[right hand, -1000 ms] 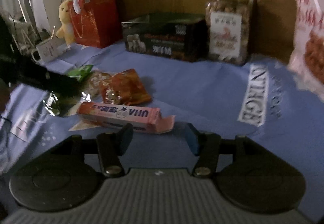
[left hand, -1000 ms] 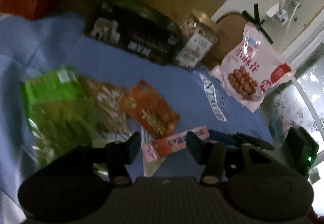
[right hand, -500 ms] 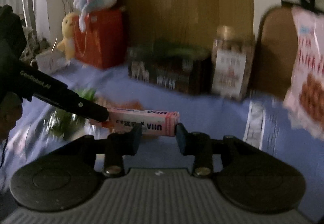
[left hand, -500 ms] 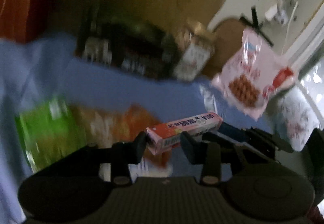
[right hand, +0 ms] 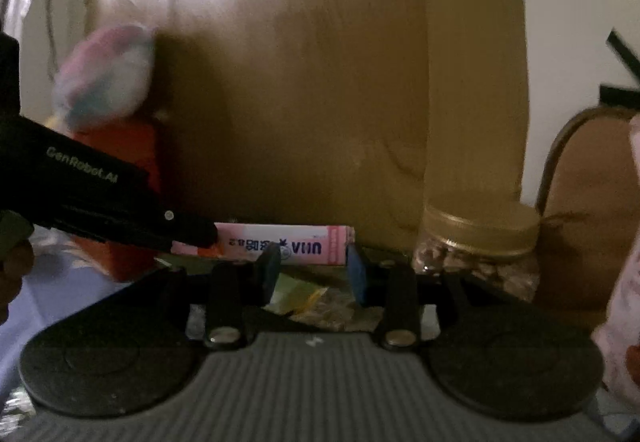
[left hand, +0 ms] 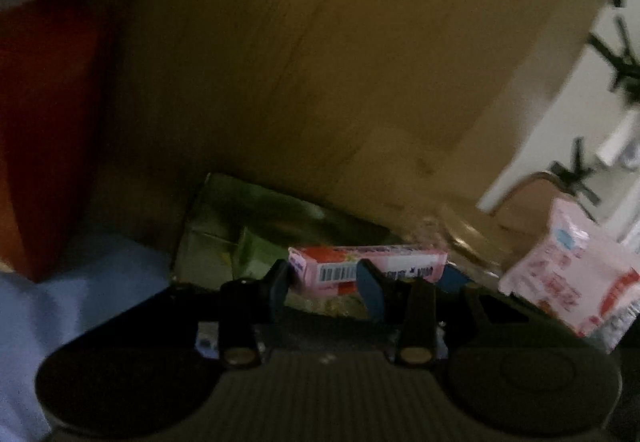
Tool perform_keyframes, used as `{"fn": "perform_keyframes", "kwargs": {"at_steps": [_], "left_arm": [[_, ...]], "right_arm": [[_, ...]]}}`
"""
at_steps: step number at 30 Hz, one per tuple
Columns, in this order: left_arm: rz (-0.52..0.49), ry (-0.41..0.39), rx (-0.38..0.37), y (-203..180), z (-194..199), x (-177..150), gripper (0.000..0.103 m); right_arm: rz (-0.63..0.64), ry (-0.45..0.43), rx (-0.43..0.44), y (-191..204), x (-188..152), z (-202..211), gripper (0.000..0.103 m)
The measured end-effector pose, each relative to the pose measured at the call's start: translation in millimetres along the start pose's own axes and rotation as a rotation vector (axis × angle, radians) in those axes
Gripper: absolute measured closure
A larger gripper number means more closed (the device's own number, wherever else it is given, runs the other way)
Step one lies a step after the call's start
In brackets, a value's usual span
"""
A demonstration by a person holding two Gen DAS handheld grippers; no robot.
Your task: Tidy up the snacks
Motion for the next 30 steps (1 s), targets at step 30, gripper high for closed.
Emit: {"fn": "perform_keyframes", "kwargs": {"at_steps": [30], "left_arm": [[0.212,-0.281,0.207,82,209,-241,0.054]], "right_arm": [[-0.218,0.372,0.410,69,-121,96,0.052]]}}
Point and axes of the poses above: each gripper's, at about its wrist camera, not at the fingertips, and z roughly against the way its jaws point, y to its left, x to its top, the point moved 2 cm from there along -z, roughly the way its jaws point, and after that the axes turned 12 degrees about -z, right-handed, at the moved point
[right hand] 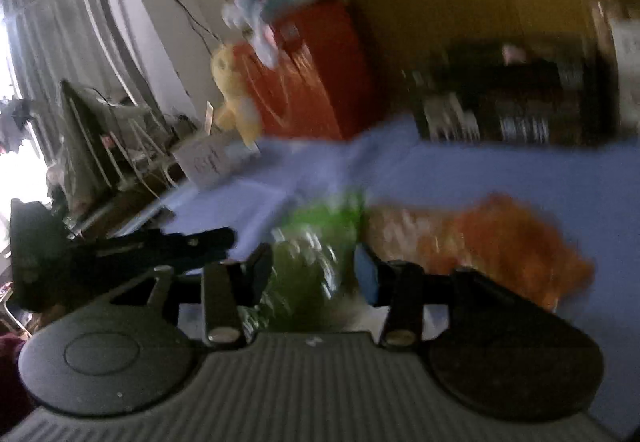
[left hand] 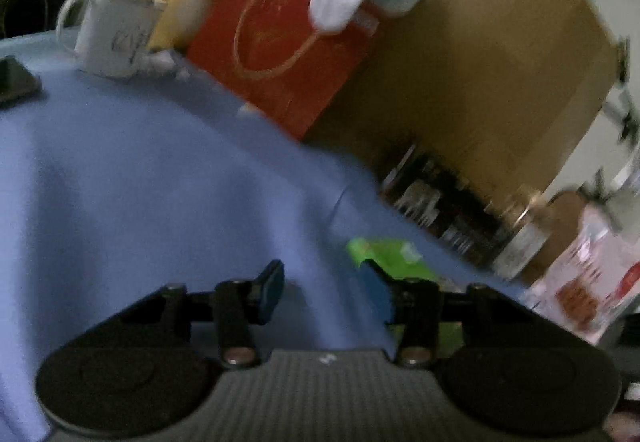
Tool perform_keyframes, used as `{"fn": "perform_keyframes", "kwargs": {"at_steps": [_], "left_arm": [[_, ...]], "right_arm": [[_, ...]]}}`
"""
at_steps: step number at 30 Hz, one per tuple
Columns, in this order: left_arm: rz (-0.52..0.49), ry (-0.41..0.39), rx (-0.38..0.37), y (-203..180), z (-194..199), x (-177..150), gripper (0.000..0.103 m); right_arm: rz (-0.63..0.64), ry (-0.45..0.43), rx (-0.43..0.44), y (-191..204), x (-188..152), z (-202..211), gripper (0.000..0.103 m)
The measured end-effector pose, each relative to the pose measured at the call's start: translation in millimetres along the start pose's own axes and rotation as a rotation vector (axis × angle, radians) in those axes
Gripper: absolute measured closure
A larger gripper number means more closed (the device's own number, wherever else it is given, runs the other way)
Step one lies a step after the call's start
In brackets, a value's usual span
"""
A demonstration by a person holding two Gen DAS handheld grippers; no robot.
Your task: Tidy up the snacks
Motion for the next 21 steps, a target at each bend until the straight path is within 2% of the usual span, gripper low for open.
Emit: {"fn": "perform_keyframes", "kwargs": {"at_steps": [1,2,5,10,16,21], "left_arm": [[-0.008,-0.025,0.024,-1,3,-1,0.053],[-0.007,-0.018,0.034,-1,1,0,0.053],[0.022,0.012,0.024,4,-3,2,0.053],[0.049,0.018,0.021,9,-3,2,0.053],[0.000,0.038,0.059,0,-3,-1,0.053],[-0.067,0.053,0.105,-10,-5,-2,0.053]], "right_arm": [[-0.001,0.029,-0.021,1,2,-4,0.051],[0.015,0.011,0.006,3,2,-1,0.049],[0.005,0.030,0.002,4,0,-1,0.048],[-0.088,0.019,0.053,-7,3,10,0.046],[-0.213,0.051,0.115,-22,5,12,0.043],[-0.220,0.088,0.131,-23,6,12,0.043]]}}
Point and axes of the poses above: each gripper's, at about its wrist camera, not at the fingertips, and z roughly against the way its jaws point, y to its left, x to its top, the point moved 2 cm from there along -z, roughly the way its jaws point, and after that the axes turned 12 degrees about -z, right-handed, at the moved point
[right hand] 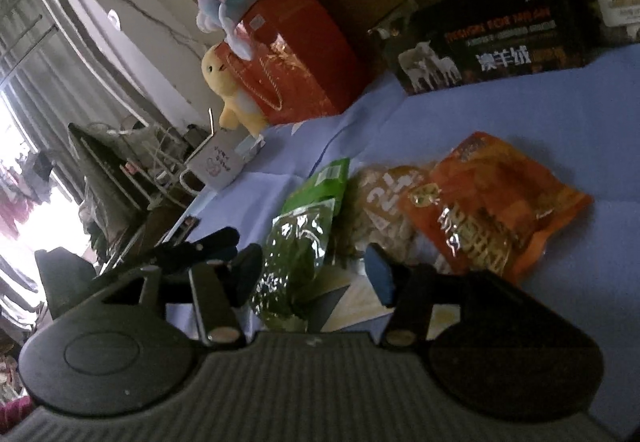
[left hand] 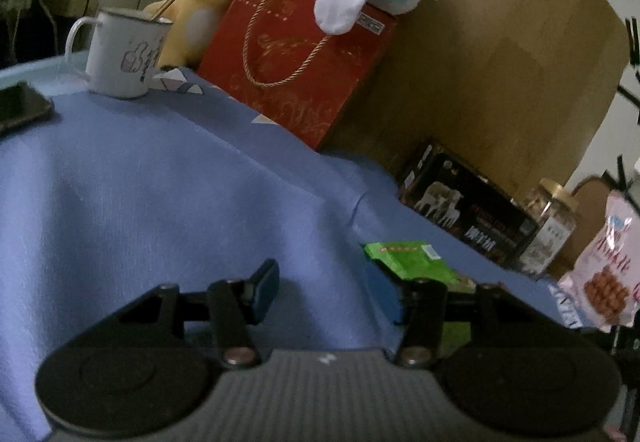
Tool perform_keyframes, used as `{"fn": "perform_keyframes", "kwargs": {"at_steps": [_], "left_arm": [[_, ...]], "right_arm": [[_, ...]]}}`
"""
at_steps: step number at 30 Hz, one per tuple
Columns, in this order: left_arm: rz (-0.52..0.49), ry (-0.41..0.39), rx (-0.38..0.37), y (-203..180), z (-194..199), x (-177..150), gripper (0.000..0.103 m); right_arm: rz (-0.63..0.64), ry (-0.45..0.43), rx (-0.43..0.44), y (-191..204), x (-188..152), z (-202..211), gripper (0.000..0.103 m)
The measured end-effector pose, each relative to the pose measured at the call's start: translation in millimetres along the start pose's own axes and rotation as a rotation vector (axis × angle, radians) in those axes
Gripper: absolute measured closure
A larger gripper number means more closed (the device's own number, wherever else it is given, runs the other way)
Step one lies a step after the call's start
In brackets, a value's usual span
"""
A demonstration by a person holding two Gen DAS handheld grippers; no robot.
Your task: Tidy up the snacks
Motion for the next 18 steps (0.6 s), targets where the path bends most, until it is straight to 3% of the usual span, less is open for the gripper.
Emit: {"fn": "perform_keyframes", "kwargs": {"at_steps": [5,11,18], "left_arm": [[-0.019,0.003,0.048,-3,1,0,0.053],[-0.053,0.016,0.068,-6,-1,1,0.053],[-0.094,0.029,0.070,-11,-4,2,0.044]], "right_arm": [[0.019,0.017,-0.003,2,0,-2,0.043],[-0.064,0.037,0.043,-10,5,-3,0.044],[-0.049,0.045,0.036,-9,1,0,0.044]]}}
Point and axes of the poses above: each gripper's, at about its wrist camera, not at the fingertips, and z roughly against the way its jaws point, y to its left, x to its top, the point moved 2 cm from there along -z, roughly the way its jaws point, and after that the axes turned 12 degrees about -z, right-handed, at the moved point
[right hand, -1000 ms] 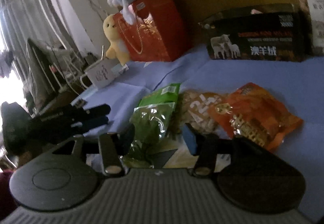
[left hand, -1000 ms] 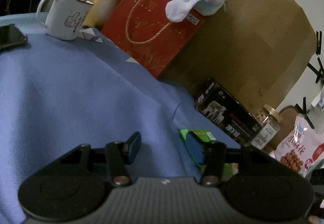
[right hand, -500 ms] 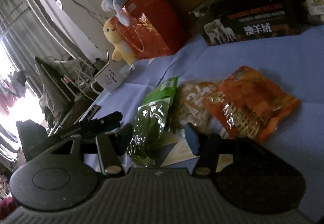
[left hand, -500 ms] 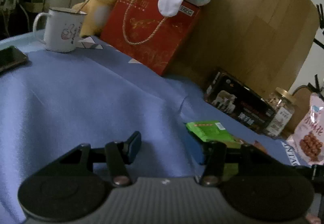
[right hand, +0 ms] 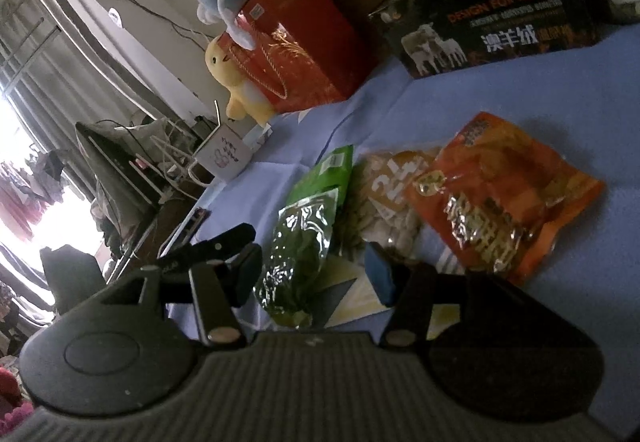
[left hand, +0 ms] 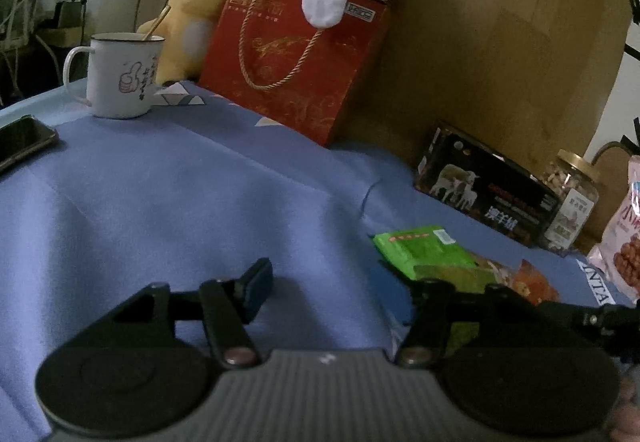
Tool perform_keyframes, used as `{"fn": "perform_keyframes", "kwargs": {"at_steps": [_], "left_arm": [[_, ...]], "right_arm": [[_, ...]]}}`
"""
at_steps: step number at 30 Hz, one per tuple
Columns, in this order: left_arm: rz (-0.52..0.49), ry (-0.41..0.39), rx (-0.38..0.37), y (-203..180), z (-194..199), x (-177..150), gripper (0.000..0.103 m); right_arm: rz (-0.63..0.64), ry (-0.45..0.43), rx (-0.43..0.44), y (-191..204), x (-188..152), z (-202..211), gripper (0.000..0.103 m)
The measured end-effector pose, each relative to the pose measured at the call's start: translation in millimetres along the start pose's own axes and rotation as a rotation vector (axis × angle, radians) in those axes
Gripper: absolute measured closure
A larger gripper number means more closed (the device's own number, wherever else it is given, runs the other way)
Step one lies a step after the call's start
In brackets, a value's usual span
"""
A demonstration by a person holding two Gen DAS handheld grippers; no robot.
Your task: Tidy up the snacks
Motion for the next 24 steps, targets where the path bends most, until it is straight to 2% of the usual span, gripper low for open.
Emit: {"fn": "perform_keyframes", "kwargs": {"at_steps": [14,24], "left_arm": [[0.037,-0.014,-0.021,0.9,1.6,-0.1,0.038],[0.045,-0.017,-0.020,0.5,2.2,0.2,0.038]], "right_arm": [[-0.001,-0.005,-0.003,-2.5,-1.0,2.4,0.044],[0.014,-0.005,-0.011,0.2,-2.6,0.3,0.043]]}}
Point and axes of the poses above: each gripper's, at about its wrist camera, not at the fingertips, and z roughly against the way its jaws point, y to its left, x to its top, the point moved 2 cm from there along -z, roughly the way its jaws point, and after that the axes turned 12 degrees about -z, right-handed, at the moved point
